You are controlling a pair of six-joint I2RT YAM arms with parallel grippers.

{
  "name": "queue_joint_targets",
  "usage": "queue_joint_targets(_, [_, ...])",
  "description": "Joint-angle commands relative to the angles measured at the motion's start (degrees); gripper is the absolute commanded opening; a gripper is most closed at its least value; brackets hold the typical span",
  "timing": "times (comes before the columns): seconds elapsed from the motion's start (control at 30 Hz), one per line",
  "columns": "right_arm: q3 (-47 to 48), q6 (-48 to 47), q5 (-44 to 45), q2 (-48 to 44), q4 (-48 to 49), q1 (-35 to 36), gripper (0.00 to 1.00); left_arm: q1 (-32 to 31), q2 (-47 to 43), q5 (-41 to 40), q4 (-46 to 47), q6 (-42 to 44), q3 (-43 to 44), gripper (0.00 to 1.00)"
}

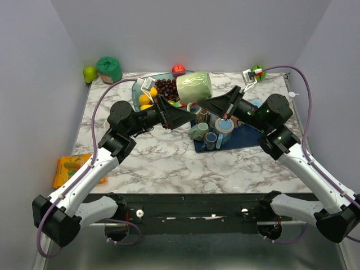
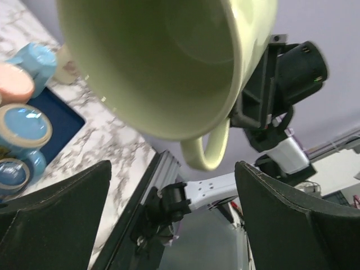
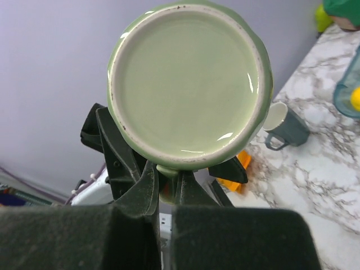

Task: Turn the mug right side up

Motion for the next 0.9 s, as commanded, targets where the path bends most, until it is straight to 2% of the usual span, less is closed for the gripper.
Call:
queue_joint_targets(0.0, [3.77, 1.69, -2.45, 0.22, 12.08, 1.79, 0.01, -1.61, 0.98, -0.66, 9.99, -4.64, 3.31, 0.99])
queue_joint_targets(0.1, [3.86, 2.48, -2.63, 1.10, 13.57, 2.50, 0.01, -2.05, 2.04, -0.66, 11.40, -5.87, 4.54, 0.96])
queue_joint_targets(0.2, [3.68, 2.83, -2.89, 1.28, 14.45, 2.85, 0.01, -2.05, 2.13, -0.93, 12.98, -7.19, 4.90, 0.78])
queue_joint_targets(0.23, [3.51, 2.75, -2.98, 1.28, 14.63, 3.02, 0.01, -2.05, 2.22, -1.10, 13.86, -7.54, 4.98, 0.68])
queue_joint_targets(0.3, [3.25, 2.84, -3.33, 1.37, 15.33, 3.11, 0.01, -2.05, 2.22, -1.54, 14.65, -8.77, 4.72, 0.60])
queue_joint_targets(0.33, [3.07, 2.75, -3.50, 1.54, 15.42, 3.20, 0.01, -1.96, 2.13, -2.06, 15.61, -9.21, 4.63, 0.53])
queue_joint_targets(0.4, [2.46, 2.75, -3.85, 1.46, 15.68, 3.29, 0.01, -2.05, 2.22, -2.68, 16.24, -10.09, 4.37, 0.44])
queue_joint_targets(0.43, [2.28, 2.66, -3.94, 1.54, 15.86, 3.37, 0.01, -1.96, 2.22, -2.86, 16.94, -10.36, 4.28, 0.35])
queue_joint_targets(0.5, [1.75, 2.40, -4.29, 1.72, 15.68, 3.46, 0.01, -2.05, 2.22, -3.39, 17.82, -11.06, 4.11, 0.26])
queue_joint_targets(0.53, [1.58, 2.31, -4.47, 1.72, 15.60, 3.55, 0.01, -2.05, 2.22, -3.56, 17.82, -11.06, 4.19, 0.15])
queue_joint_targets(0.6, [0.96, 1.43, -4.30, 1.63, 14.54, 3.64, 0.01, -2.05, 2.22, -4.35, 17.65, -10.63, 4.19, 0.00])
queue_joint_targets(0.8, [0.61, -0.77, -2.46, 1.19, 8.75, 3.64, 0.01, -2.05, 0.03, -7.86, 13.35, -6.15, 3.49, 0.00])
queue_joint_targets(0.87, [0.61, -1.73, -1.58, 1.19, 6.29, 3.64, 0.15, -2.05, -0.85, -9.53, 8.17, -1.76, 4.19, 0.00])
